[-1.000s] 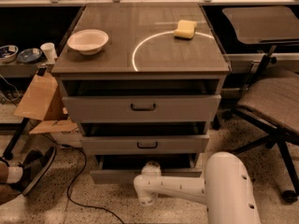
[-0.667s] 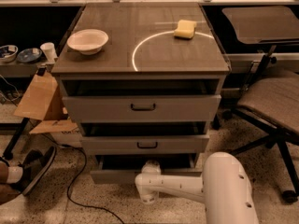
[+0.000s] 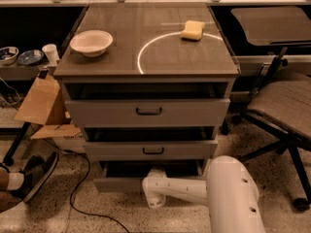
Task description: Open bottom drawer
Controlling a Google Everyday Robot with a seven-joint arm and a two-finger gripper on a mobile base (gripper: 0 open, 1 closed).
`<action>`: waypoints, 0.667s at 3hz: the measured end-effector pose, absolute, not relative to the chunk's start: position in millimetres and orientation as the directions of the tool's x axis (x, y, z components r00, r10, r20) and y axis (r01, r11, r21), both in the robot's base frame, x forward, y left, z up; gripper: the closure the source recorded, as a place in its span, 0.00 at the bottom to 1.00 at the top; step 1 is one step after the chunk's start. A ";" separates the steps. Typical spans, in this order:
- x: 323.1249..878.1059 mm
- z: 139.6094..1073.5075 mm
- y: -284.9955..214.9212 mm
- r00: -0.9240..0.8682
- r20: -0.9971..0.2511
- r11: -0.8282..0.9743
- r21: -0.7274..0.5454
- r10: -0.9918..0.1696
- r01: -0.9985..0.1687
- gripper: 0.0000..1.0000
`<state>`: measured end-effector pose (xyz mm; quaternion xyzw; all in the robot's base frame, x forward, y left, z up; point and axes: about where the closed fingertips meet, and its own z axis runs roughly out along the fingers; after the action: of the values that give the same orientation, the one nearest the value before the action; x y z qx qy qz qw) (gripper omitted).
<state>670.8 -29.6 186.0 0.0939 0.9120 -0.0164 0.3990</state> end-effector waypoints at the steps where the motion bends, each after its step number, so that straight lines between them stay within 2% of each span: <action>1: 660.4 181.7 -33.4 -0.690 -0.709 0.984 0.037 0.149 0.175 1.00; 2: 627.2 162.1 -42.5 -0.748 -0.647 0.985 0.030 0.149 0.170 1.00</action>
Offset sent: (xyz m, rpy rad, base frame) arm -0.0947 -0.0252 -0.0536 0.0196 0.2411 0.0326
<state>627.2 -42.5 162.1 0.0853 0.9346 -0.0152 0.3449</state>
